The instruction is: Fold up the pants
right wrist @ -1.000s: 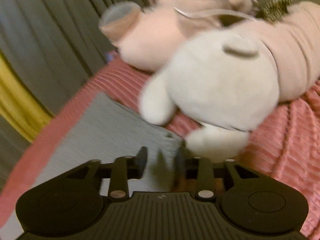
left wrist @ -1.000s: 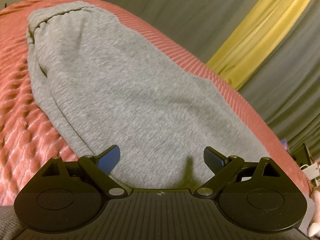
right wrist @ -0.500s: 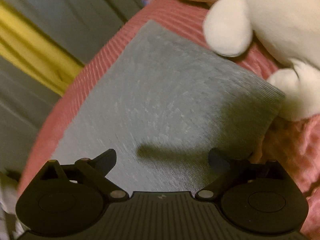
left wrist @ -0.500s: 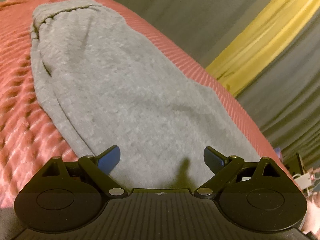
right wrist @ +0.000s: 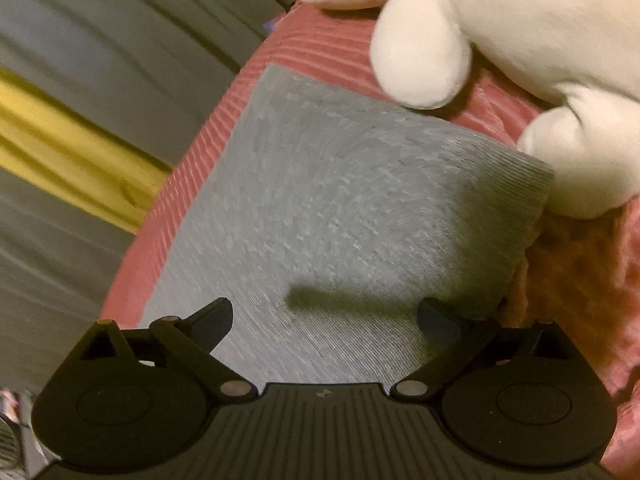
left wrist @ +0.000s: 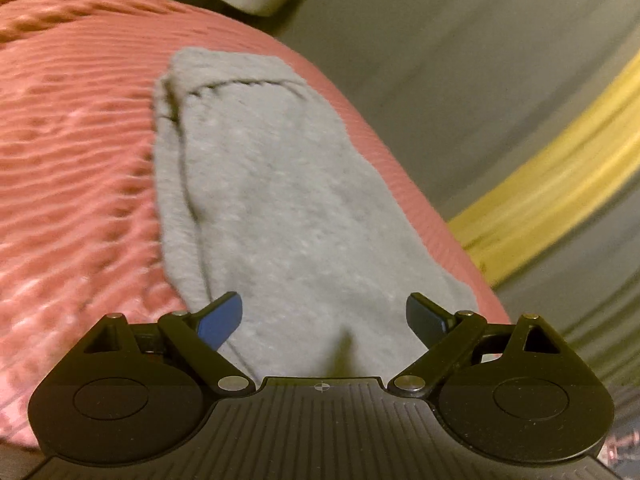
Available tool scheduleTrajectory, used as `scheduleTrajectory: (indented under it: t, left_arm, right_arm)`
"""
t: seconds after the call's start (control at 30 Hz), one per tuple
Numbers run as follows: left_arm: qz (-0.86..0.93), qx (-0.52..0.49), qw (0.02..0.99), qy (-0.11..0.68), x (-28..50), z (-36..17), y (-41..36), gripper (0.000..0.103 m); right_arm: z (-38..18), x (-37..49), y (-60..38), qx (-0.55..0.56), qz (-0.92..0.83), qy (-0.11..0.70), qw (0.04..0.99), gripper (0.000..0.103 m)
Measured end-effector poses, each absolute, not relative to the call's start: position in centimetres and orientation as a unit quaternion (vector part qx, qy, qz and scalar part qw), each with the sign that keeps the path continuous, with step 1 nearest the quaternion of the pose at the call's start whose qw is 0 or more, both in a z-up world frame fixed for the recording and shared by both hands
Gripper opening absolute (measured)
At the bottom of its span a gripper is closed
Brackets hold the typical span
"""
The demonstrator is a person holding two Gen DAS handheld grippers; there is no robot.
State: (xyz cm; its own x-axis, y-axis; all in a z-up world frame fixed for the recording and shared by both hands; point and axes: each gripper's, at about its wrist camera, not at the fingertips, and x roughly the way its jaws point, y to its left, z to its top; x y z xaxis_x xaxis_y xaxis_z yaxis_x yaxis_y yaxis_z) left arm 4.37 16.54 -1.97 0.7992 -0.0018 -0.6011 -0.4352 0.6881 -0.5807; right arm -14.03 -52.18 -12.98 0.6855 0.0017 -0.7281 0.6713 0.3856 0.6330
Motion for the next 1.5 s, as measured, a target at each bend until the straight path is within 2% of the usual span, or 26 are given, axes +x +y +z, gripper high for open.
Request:
scheduleTrajectory:
  t: [0.37,0.9,0.97,1.03,1.07,1.3,1.5]
  left_arm:
    - [0.13,-0.341,0.877,0.314,4.9,-1.9,15.0,0.097]
    - [0.135,-0.333,0.877,0.32,5.3,-2.1,14.8,0.097]
    - [0.135,-0.332,0.877,0.321,5.3,-2.1,14.8,0.097]
    - [0.136,-0.33,0.877,0.322,5.4,-2.1,14.8,0.097]
    - [0.136,-0.329,0.877,0.323,5.4,-2.2,14.8,0.097]
    - [0.137,-0.319,0.879,0.327,5.8,-2.2,14.5,0.099]
    - [0.139,-0.312,0.88,0.33,6.0,-2.2,14.3,0.099]
  right_arm:
    - [-13.5,-16.2,-52.3,0.563,-0.225,0.269,0.749,0.099]
    - [-12.4,-13.9,-51.9,0.497,-0.225,0.329,0.771,0.099]
    - [-12.1,-14.5,-52.1,0.496,-0.233,0.326,0.77,0.09]
    - [-11.6,-15.4,-52.4,0.486,-0.252,0.332,0.768,0.068]
    - [-11.5,-16.0,-52.7,0.491,-0.255,0.326,0.767,0.065]
    - [-12.9,-22.7,-55.6,0.562,-0.28,0.259,0.734,0.063]
    - [-13.8,-24.4,-56.7,0.575,-0.269,0.23,0.738,0.059]
